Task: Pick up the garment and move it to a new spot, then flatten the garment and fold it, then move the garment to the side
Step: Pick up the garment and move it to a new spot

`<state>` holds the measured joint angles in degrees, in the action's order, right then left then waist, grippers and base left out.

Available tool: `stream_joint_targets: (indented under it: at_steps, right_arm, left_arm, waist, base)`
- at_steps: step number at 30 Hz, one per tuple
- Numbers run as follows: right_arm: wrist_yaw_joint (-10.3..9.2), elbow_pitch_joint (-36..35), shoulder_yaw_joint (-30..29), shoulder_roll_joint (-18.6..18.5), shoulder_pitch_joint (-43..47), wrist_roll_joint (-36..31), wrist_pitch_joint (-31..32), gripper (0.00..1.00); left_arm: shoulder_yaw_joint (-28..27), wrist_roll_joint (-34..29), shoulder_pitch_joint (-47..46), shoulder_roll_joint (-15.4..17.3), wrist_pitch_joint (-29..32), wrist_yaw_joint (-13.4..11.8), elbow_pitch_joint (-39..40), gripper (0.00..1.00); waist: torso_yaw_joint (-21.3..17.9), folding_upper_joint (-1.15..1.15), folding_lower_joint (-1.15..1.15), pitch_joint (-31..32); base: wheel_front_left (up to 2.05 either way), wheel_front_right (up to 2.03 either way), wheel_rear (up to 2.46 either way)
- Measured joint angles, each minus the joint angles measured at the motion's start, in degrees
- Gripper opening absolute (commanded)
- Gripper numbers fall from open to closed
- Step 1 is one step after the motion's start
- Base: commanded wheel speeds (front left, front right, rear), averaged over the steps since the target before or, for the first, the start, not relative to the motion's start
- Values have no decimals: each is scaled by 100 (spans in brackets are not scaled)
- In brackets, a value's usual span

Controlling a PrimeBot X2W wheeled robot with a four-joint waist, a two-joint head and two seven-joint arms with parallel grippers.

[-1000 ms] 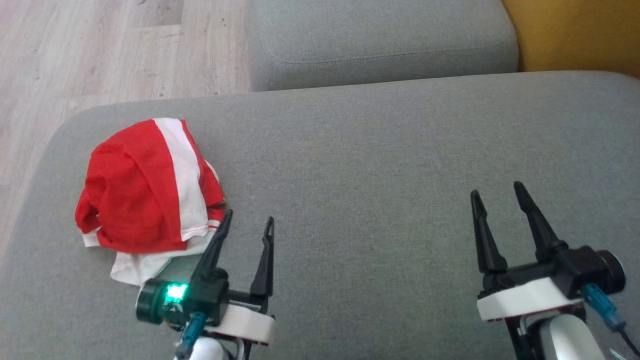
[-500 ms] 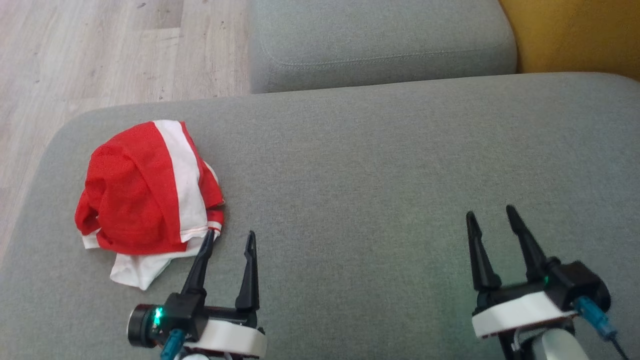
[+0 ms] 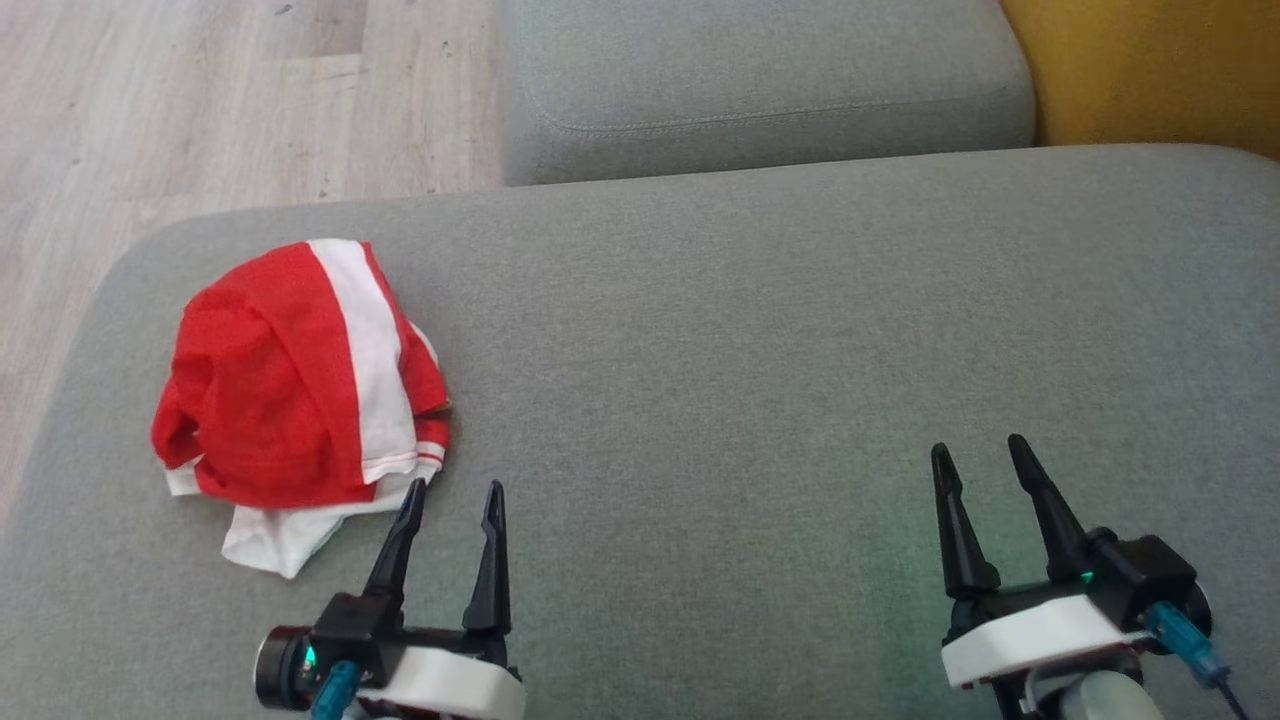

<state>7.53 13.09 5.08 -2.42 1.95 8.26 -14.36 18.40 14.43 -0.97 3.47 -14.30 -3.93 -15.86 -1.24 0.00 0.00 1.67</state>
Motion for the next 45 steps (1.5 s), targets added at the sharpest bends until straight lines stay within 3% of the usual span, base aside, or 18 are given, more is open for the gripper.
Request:
stream_joint_targets:
  at_steps: [9,34,40,45]
  right_arm:
    - [0,42,137,0,2,122,0,100]
    - [0,-44,1018,-4,224,386,0,100]
    - [0,-64,1103,-4,223,435,0,100]
    - [0,-71,1169,-4,219,433,0,100]
  left_arm:
    - [-157,-94,3,-29,0,96,-59,100]
    - [-534,-391,267,-33,0,204,-81,100]
    - [-561,-441,344,-33,0,244,-78,100]
    - [-566,-592,328,25,0,355,-77,100]
  waist:
    - [316,0,0,61]
    - [1895,0,0,338]
    - [2023,0,0,339]
    - [1901,0,0,230]
  base:
    - [0,0,0]
    - [0,0,0]
    - [0,0,0]
    - [0,0,0]
